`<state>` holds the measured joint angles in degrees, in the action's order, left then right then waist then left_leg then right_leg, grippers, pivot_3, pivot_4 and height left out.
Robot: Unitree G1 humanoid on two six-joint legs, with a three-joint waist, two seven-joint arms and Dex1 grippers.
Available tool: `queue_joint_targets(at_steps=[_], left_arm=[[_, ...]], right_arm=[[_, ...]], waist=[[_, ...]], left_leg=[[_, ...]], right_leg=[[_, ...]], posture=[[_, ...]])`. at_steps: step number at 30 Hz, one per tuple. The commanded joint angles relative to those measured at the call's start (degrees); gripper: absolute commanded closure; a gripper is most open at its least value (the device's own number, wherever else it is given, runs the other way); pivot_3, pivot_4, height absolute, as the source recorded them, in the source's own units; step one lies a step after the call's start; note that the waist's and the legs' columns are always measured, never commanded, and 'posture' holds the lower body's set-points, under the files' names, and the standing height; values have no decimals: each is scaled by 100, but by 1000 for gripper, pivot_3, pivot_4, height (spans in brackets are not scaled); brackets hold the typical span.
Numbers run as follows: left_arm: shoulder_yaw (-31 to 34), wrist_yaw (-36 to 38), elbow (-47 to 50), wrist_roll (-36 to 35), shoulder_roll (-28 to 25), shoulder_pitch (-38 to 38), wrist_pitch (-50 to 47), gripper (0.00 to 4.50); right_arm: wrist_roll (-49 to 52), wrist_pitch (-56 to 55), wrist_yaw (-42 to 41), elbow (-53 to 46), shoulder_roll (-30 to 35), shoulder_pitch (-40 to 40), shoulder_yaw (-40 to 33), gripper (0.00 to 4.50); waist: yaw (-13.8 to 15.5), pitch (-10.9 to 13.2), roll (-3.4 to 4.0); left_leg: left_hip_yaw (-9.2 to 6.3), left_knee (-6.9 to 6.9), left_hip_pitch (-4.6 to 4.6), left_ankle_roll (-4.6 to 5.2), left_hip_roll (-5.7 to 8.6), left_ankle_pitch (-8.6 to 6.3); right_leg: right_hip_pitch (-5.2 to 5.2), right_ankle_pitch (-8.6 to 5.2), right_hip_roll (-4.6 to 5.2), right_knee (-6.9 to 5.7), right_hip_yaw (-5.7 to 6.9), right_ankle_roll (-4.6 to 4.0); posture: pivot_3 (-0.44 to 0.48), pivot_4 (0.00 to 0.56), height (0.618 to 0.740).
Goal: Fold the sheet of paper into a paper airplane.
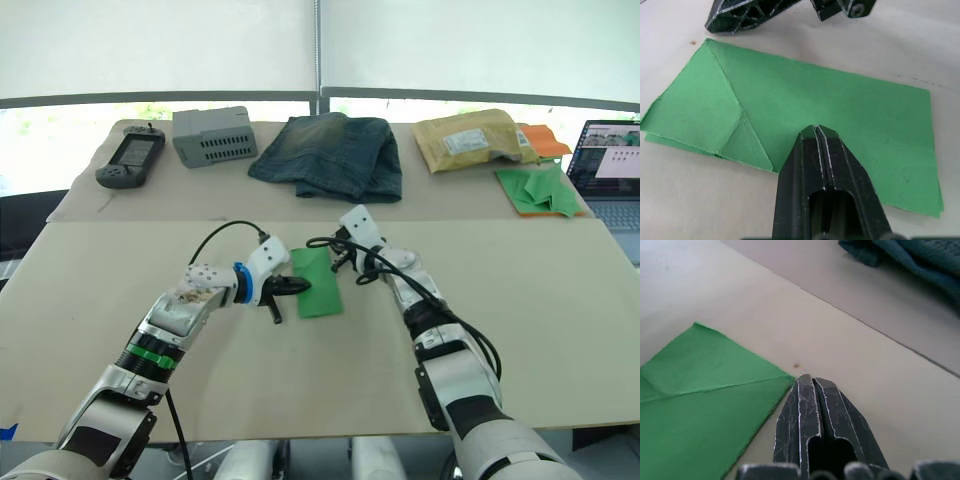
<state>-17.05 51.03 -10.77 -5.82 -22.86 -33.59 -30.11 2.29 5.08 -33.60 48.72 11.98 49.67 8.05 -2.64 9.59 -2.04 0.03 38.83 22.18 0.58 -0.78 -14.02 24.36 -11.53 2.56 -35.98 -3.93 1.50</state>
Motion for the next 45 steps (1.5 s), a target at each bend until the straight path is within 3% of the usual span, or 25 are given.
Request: queue_joint_targets(at_steps=[1, 20, 28, 37, 45], left_arm=[[-157, 9, -54, 130, -45, 148, -118, 4500], [-140, -46, -42, 118, -15, 155, -135, 4500], [-192, 20, -94, 140, -31, 140, -57, 4500], [-222, 85, -214, 156, -54, 89, 57, 4500], [-230, 155, -391, 166, -20, -24, 253, 4500]], right_arm=[[136, -523, -172, -226, 45, 204, -254, 4414], [-225, -908, -708, 692, -209, 144, -107, 4414], [-240, -736, -1251, -540, -156, -806, 189, 4414], [-5, -138, -1403, -2239, 271, -2124, 136, 4414], [296, 349, -1720, -3171, 695, -2932, 146, 4414]], waist=[[-2, 0, 0], [-3, 0, 2], [-2, -2, 5], [44, -6, 8], [102, -10, 7]], left_leg=[[0, 0, 0, 0, 0, 0], [-1, -2, -4, 0, -2, 0], [-1, -4, -10, 0, -1, 0], [-3, -3, -12, -1, 2, -1], [-1, -2, -16, 0, 6, -1]], right_leg=[[0, 0, 0, 0, 0, 0], [-2, 1, 1, -2, 0, -2], [-7, 0, 0, -3, -1, 0], [-13, -8, 2, 1, 1, 12], [-21, -28, 2, 7, 2, 45]], posture=[[0, 150, 728], [0, 150, 728], [0, 150, 728], [0, 150, 728], [0, 150, 728]])
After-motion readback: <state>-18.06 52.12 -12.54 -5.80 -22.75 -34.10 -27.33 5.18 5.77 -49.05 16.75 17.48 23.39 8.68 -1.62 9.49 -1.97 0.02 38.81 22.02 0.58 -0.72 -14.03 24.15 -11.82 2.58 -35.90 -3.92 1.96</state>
